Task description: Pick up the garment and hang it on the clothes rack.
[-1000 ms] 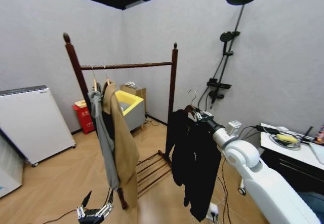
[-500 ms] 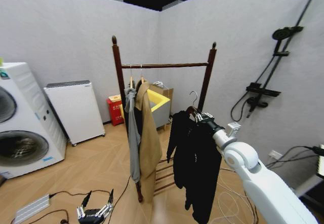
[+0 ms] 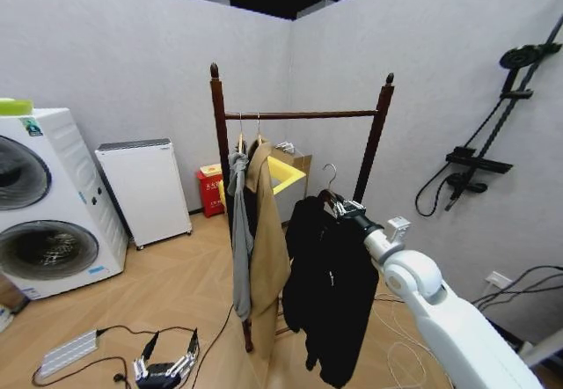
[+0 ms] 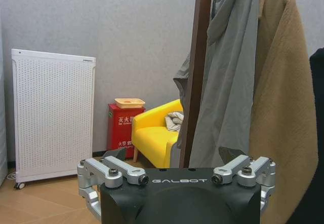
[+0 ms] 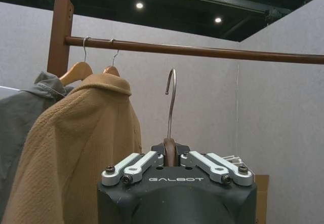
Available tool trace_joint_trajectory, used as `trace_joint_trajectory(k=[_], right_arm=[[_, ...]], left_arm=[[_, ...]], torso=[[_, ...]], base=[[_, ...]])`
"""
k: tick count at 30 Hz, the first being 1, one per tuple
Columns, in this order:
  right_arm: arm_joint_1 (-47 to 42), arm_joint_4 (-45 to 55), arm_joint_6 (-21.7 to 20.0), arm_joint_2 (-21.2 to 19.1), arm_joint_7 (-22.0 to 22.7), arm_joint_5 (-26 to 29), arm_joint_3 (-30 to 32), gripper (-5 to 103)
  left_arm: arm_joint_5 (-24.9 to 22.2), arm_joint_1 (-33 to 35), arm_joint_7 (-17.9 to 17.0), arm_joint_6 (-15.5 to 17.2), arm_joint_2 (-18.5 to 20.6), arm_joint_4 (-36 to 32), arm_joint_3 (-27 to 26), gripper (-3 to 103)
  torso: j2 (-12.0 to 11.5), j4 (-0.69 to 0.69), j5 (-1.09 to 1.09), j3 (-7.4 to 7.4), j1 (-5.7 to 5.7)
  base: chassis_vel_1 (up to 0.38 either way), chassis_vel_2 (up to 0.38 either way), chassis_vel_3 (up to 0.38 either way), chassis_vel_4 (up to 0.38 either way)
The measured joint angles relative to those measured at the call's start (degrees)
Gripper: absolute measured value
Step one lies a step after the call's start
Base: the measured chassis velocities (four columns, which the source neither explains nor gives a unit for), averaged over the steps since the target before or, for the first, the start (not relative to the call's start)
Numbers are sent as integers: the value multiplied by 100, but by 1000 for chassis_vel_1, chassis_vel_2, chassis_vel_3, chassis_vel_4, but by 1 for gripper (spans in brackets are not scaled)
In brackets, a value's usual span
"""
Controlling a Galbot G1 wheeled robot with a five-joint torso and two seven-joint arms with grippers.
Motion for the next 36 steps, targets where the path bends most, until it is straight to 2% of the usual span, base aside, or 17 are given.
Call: trace_joint_trajectory(k=[9,18,23,26,29,32,33,34,36], right_arm=[[-33,32,13,6,-40,-81,-5,9],[354,503,-66,-235,-37,217,45,9],[1185,331,-318,-511,37,734,-192,9],[1461,148,-364,-565,32,816,-333,9],[2448,-518,-502,-650,-11,1205,-889,9],[2748,-678,-518,-653,-23,1284,-1068,9],[3227,-893,-541,-623,-23,1394,-1343,9],[3227,-893,-541,-623,-23,1394,-1343,9],[3841,-1173,-602,-477,52,1624,-1772,9]], left_arm=[[0,0,0,0,0,0,0,100],[0,-1,0,0,0,0,0,100],[0,0,0,0,0,0,-1,100],[0,0,-1,0,0,0,-1,100],[0,0,1,0,0,0,0,100],[0,0,0,0,0,0,0,100],[0,0,0,0,0,0,0,100],[0,0,0,0,0,0,0,100],[0,0,0,0,0,0,0,100]], torso=[[-2,2,2,2,4],[-2,0,-2,1,3],[2,1,-1,-1,-4],[2,1,0,-1,-3],[-2,0,2,2,3],[-2,0,2,2,4],[-2,2,-1,2,5],[-2,2,-1,2,5],[-2,2,-2,1,3]], base=[[-175,187,180,-178],[-70,65,62,-50],[44,-31,-36,27],[0,0,0,0],[0,0,0,0],[0,0,0,0],[0,0,0,0],[0,0,0,0],[0,0,0,0]])
